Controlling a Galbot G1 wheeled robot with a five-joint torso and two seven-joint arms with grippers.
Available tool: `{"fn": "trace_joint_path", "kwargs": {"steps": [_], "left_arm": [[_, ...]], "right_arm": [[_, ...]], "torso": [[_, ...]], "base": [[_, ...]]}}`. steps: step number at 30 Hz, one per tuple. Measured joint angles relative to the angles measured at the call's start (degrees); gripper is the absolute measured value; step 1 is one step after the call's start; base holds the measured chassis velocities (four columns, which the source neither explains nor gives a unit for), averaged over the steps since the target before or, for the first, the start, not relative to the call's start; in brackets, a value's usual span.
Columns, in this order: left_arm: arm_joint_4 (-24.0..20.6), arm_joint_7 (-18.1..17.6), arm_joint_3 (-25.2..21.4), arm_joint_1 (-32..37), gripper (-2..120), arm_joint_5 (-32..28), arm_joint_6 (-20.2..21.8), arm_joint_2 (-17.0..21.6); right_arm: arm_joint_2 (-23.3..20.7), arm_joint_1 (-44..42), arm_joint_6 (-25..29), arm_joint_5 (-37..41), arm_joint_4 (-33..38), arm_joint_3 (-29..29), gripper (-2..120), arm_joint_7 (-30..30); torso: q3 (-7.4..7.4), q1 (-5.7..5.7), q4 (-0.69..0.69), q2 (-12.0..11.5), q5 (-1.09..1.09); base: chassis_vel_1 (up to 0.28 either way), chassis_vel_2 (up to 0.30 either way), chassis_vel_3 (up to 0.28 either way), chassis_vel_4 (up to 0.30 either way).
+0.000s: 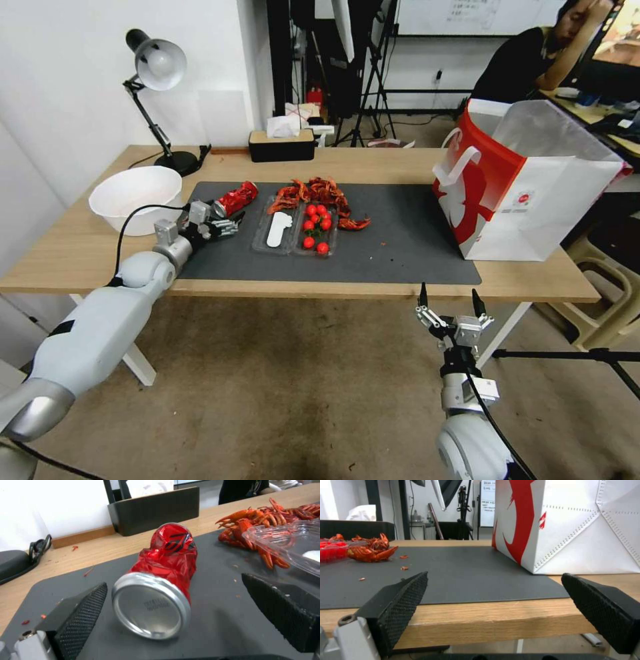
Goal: Pick up the trash from the table and place it into the takeout bag.
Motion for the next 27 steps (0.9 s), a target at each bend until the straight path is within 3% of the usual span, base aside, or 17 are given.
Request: {"fn": "trace_joint_path", "kwargs": {"steps": [5, 9, 11, 16, 25, 27], "left_arm": [[2.4, 0.0, 1.6, -2.1, 91, 0.5, -0.3, -0.8], [3.8, 0.1, 2.0, -3.2, 72, 1.1, -0.4, -1.5], [3.9, 0.2, 2.0, -3.2, 71, 1.1, -0.4, -1.5], [4.5, 0.5, 2.0, -3.3, 50, 1.6, -0.4, -1.4], [4.2, 0.6, 1.6, -2.8, 50, 2.7, -1.2, -1.1], [2.2, 0.6, 1.6, -3.1, 50, 2.6, -1.7, -0.6]], "right_arm": [[-0.2, 0.0, 0.1, 0.1, -0.2, 0.1, 100, 0.1], [-0.3, 0.1, 0.2, 0.1, -0.2, 0.3, 100, 0.2], [-0.3, 0.1, 0.2, 0.1, -0.2, 0.3, 100, 0.2], [-0.3, 0.0, 0.2, 0.1, -0.2, 0.3, 100, 0.2], [-0.1, -0.2, 0.3, 0.1, -0.2, 0.3, 100, 0.2], [-0.2, -0.3, 0.3, 0.2, 0.1, 0.3, 100, 0.2]], "torso": [[0.00, 0.00, 0.00, 0.0, 0.00], [0.00, -0.01, 0.00, 0.0, 0.00], [0.00, -0.01, 0.00, 0.0, 0.00], [-0.01, -0.01, 0.00, 0.0, 0.00], [-0.01, -0.02, 0.00, 0.0, 0.00], [0.00, -0.01, 0.02, 0.0, -0.01]], "base": [[0.000, 0.000, 0.000, 0.000], [0.000, 0.000, 0.000, 0.000], [0.000, 0.000, 0.000, 0.000], [0.000, 0.000, 0.000, 0.000], [0.000, 0.000, 0.000, 0.000], [0.000, 0.000, 0.000, 0.000]]}}
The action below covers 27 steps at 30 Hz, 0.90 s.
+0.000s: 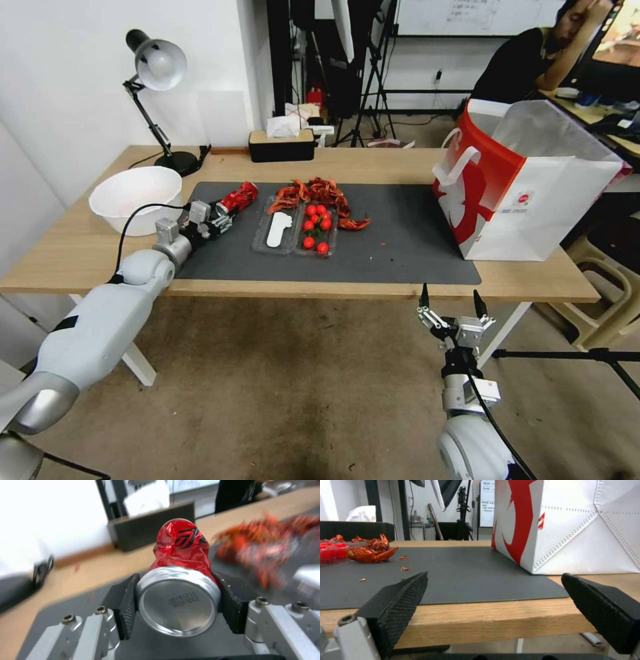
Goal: Pick up the trash from the table and place it into the takeout bag.
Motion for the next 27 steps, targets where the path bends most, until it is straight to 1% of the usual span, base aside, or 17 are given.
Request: {"fn": "trace_joint_path", "kwargs": {"steps": [1, 3, 5, 8, 11, 16, 17, 19, 20, 22, 23, 24, 26, 27], "left_arm": [[0.0, 0.0, 0.0, 0.0, 50, 0.0, 0.0, 0.0], [-3.0, 0.0, 1.6, -1.9, 50, -1.2, -0.1, 0.6], [-3.9, 0.0, 2.4, -2.6, 50, -1.8, -0.1, 0.6], [-3.9, 0.0, 2.5, -2.7, 50, -1.8, -0.1, 0.6], [-5.3, -0.2, 4.4, -4.7, 50, -2.7, -0.1, 0.6], [-6.1, -0.3, 5.8, -6.4, 50, -3.3, -0.1, 0.4], [-6.5, -0.3, 7.1, -7.9, 50, -3.8, 0.0, 0.1], [-7.1, -0.5, 9.7, -11.0, 50, -4.9, 0.2, -0.8], [-7.1, -0.5, 9.7, -11.0, 50, -4.9, 0.2, -0.8], [-7.2, -0.8, 15.7, -18.0, 50, -7.5, 1.1, -4.1], [-7.0, -1.0, 17.6, -20.0, 50, -8.2, 1.3, -5.1], [-7.0, -1.0, 17.6, -20.0, 50, -8.2, 1.3, -5.1], [-5.4, -1.5, 22.8, -25.9, 50, -9.9, 1.7, -9.2], [-4.8, -1.6, 24.2, -27.7, 50, -10.3, 1.8, -10.6]], "right_arm": [[0.0, 0.0, 0.0, 0.0, 0.0, 0.0, 100, 0.0], [0.0, -0.1, 0.0, 0.0, 0.2, 0.0, 100, 0.0], [0.1, -0.2, 0.0, 0.0, 0.2, 0.0, 100, 0.0], [0.1, -0.2, 0.0, 0.0, 0.2, 0.0, 100, 0.0], [0.1, -0.3, 0.1, 0.0, 0.3, 0.0, 100, 0.0], [0.1, -0.3, 0.1, 0.0, 0.4, 0.1, 100, 0.0], [0.1, -0.4, 0.1, 0.0, 0.4, 0.1, 100, 0.0], [0.1, -0.6, 0.1, -0.1, 0.5, 0.2, 100, 0.0], [0.1, -0.6, 0.1, -0.1, 0.5, 0.2, 100, 0.0], [0.1, -0.7, 0.1, -0.1, 0.6, 0.4, 100, 0.0], [0.1, -0.7, 0.1, -0.1, 0.7, 0.4, 100, 0.0], [0.1, -0.7, 0.1, -0.1, 0.7, 0.4, 100, 0.0], [0.1, -0.6, 0.1, -0.1, 0.9, 0.6, 100, 0.1], [0.1, -0.6, 0.1, -0.1, 1.0, 0.6, 100, 0.1]], "torso": [[0.00, 0.00, 0.00, 0.0, 0.00], [0.00, 0.00, -0.01, 0.0, 0.01], [0.00, 0.00, -0.01, 0.0, 0.02], [0.00, 0.00, -0.01, 0.0, 0.02], [0.00, 0.00, -0.03, 0.0, 0.00], [0.00, 0.00, -0.03, 0.0, 0.02], [0.00, 0.00, -0.01, 0.0, 0.02], [0.00, 0.00, -0.02, 0.0, 0.02], [0.00, 0.00, -0.02, 0.0, 0.02], [0.00, 0.00, -0.02, 0.0, 0.02], [0.00, 0.00, -0.03, 0.0, 0.04], [0.00, 0.00, -0.03, 0.0, 0.04], [0.01, 0.00, -0.03, 0.0, 0.01], [0.00, 0.00, -0.03, 0.0, 0.04]], "base": [[0.000, 0.000, 0.000, 0.000], [0.000, 0.000, 0.000, 0.000], [0.000, 0.000, 0.000, 0.000], [0.000, 0.000, 0.000, 0.000], [0.000, 0.000, 0.000, 0.000], [0.000, 0.000, 0.000, 0.000], [0.000, 0.000, 0.000, 0.000], [0.000, 0.000, 0.000, 0.000], [0.000, 0.000, 0.000, 0.000], [0.000, 0.000, 0.000, 0.000], [0.000, 0.000, 0.000, 0.000], [0.000, 0.000, 0.000, 0.000], [0.000, 0.000, 0.000, 0.000], [0.000, 0.000, 0.000, 0.000]]}}
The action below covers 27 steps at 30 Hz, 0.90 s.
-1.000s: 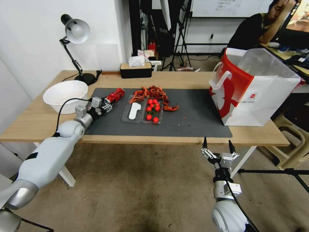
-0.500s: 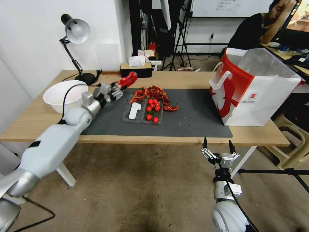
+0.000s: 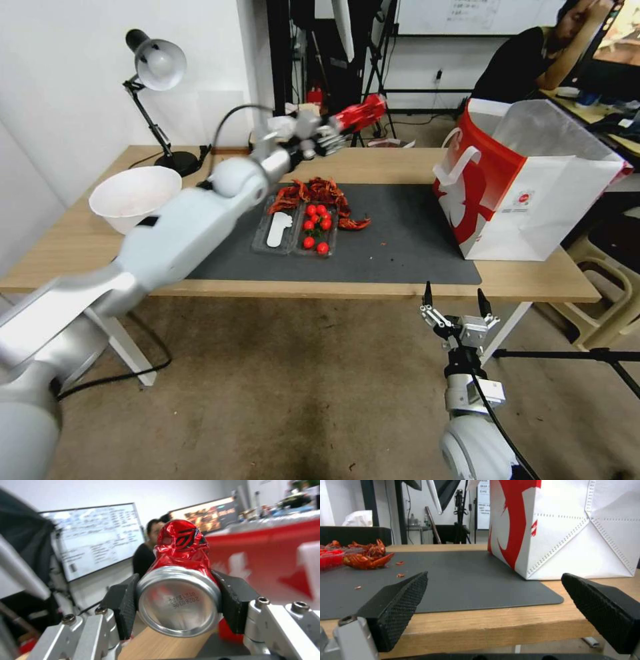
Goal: Pick up the trash from the table and place it into the takeout bag.
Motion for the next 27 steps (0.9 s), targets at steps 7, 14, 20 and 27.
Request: {"fn": "trace_joint_path", "kwargs": {"steps": [7, 14, 20, 27], "left_arm": [[3.3, -1.2, 8.1, -8.5, 50, -3.4, 1.0, -9.8], [5.5, -1.3, 11.6, -13.3, 50, -5.4, 1.6, -17.4], [8.9, -1.2, 12.7, -14.7, 50, -5.7, 1.7, -22.7], [13.8, -1.0, 13.5, -14.9, 50, -5.5, 1.4, -28.0]], "right_arm": [[0.3, 0.0, -0.1, 0.0, 0.2, 0.3, 100, 0.1], [1.0, 0.3, -0.2, 0.0, 0.2, 0.3, 100, 0.1], [1.1, 0.2, -0.2, -0.1, 0.1, 0.3, 100, 0.1], [1.3, 0.4, -0.2, -0.1, 0.0, 0.2, 100, 0.1]], "torso": [[0.00, 0.00, 0.00, 0.0, -0.02], [0.00, 0.00, 0.01, 0.0, -0.02], [0.00, 0.00, 0.01, 0.0, -0.02], [0.00, 0.00, 0.00, 0.0, -0.02]], "base": [[0.000, 0.000, 0.000, 0.000], [0.000, 0.000, 0.000, 0.000], [0.000, 0.000, 0.000, 0.000], [0.000, 0.000, 0.000, 0.000]]}}
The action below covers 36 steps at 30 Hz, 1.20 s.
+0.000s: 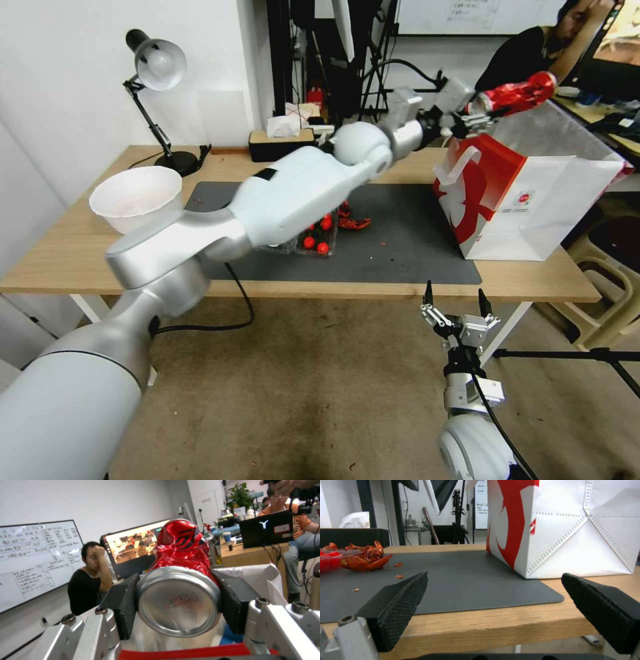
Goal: Pick up the trash from the table and place it into the takeout bag.
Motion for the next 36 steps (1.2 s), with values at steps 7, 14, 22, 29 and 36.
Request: {"fn": "trace_joint_path", "kwargs": {"steps": [7, 14, 22, 29, 36], "left_arm": [[1.3, 0.0, 1.2, -0.1, 50, -0.1, 0.1, -1.6], [0.9, -0.1, 1.3, 0.6, 55, -0.1, 0.1, -1.5], [0.7, -0.4, 1.1, 0.8, 83, -0.1, 0.0, -1.4], [1.0, -0.8, -0.6, 1.1, 99, 0.0, 0.1, -1.0], [-1.3, -0.9, -2.3, 2.7, 100, 0.2, 0.1, 4.3]], "right_arm": [[0.1, 0.4, 0.1, 0.0, -0.5, -0.2, 100, 0.0], [0.0, 0.9, 0.2, 0.0, -0.9, -0.4, 100, 0.0], [-0.1, 0.9, 0.3, 0.1, -1.0, -0.4, 100, 0.0], [-0.3, 0.8, 0.4, 0.2, -1.0, -0.3, 100, 0.0], [-0.3, 1.0, 0.4, 0.2, -1.0, -0.3, 100, 0.0]], "torso": [[0.00, 0.00, 0.01, 0.0, -0.01], [0.00, 0.00, 0.01, 0.0, -0.01], [0.00, 0.00, 0.01, 0.0, -0.02], [0.00, 0.00, -0.01, 0.0, -0.01], [0.00, 0.00, 0.01, 0.0, -0.03]], "base": [[0.000, 0.000, 0.000, 0.000], [0.000, 0.000, 0.000, 0.000], [0.000, 0.000, 0.000, 0.000], [0.000, 0.000, 0.000, 0.000], [0.000, 0.000, 0.000, 0.000]]}}
